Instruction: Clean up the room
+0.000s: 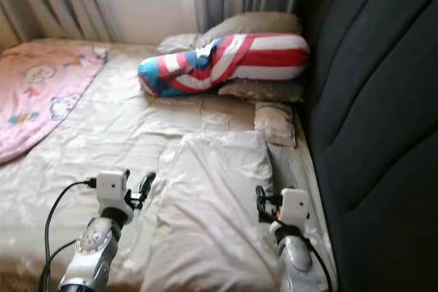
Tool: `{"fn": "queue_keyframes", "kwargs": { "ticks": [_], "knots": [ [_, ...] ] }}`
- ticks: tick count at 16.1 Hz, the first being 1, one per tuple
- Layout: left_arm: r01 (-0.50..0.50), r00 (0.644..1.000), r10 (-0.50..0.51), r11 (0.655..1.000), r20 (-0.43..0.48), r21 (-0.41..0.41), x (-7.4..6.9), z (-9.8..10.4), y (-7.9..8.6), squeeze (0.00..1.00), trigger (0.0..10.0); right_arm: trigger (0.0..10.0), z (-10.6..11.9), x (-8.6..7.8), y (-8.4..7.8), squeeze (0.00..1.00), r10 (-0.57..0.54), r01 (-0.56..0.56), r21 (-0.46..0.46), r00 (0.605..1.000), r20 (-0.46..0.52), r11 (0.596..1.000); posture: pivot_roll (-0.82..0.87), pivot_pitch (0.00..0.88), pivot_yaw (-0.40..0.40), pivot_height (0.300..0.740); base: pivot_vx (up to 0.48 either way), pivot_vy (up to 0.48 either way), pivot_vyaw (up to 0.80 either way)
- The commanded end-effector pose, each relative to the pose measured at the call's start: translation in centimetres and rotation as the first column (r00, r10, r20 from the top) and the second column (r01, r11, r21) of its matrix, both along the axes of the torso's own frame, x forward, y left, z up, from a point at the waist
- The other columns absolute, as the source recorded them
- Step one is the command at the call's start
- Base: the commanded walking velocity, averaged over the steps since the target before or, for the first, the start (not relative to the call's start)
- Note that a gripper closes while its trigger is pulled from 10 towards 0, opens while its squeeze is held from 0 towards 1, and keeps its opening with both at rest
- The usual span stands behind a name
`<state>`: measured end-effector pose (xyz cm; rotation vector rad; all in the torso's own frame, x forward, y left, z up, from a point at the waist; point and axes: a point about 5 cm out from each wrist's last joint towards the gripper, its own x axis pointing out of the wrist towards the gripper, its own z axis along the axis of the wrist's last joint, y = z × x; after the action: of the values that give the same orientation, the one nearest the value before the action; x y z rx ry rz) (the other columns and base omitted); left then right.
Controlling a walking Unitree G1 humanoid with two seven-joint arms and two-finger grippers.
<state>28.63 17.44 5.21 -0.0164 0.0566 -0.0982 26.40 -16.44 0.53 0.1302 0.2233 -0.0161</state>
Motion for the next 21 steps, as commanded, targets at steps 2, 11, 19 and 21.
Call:
{"fn": "queue_keyframes", "kwargs": {
  "ticks": [2, 11, 19, 21],
  "knots": [
    [-0.001, 1.000, 0.001, 1.000, 0.000, 0.001, 0.06, 0.20, 0.13, 0.00, 10.0, 10.0, 0.02, 0.04, 0.15, 0.00, 0.004, -0.004, -0.002, 1.000, 0.000, 1.000, -0.07, 0.017, -0.010, 0.740, 0.000, 0.321, 0.00],
    [0.005, 1.000, -0.005, 1.000, 0.014, 0.022, 0.16, 0.49, 0.10, 0.00, 10.0, 10.0, 0.07, 0.31, -0.01, 0.00, -0.015, 0.015, 0.007, 1.000, -0.005, 1.000, -0.06, 0.009, -0.004, 0.740, 0.000, 0.000, 0.00],
    [0.010, 1.000, -0.010, 1.000, 0.012, 0.018, 0.21, 0.44, -0.09, 0.00, 10.0, 10.0, 0.05, 0.43, -0.08, 0.00, -0.023, 0.023, 0.008, 1.000, -0.007, 1.000, -0.06, 0.000, 0.000, 0.740, 0.000, 0.000, 0.00],
    [0.013, 1.000, -0.013, 1.000, 0.009, 0.011, 0.25, 0.36, -0.33, 0.00, 10.0, 10.0, 0.14, 0.45, -0.11, 0.00, -0.024, 0.024, 0.009, 1.000, 0.002, 1.000, -0.06, 0.000, -0.001, 0.740, 0.000, 0.000, 0.00]
  ]
}}
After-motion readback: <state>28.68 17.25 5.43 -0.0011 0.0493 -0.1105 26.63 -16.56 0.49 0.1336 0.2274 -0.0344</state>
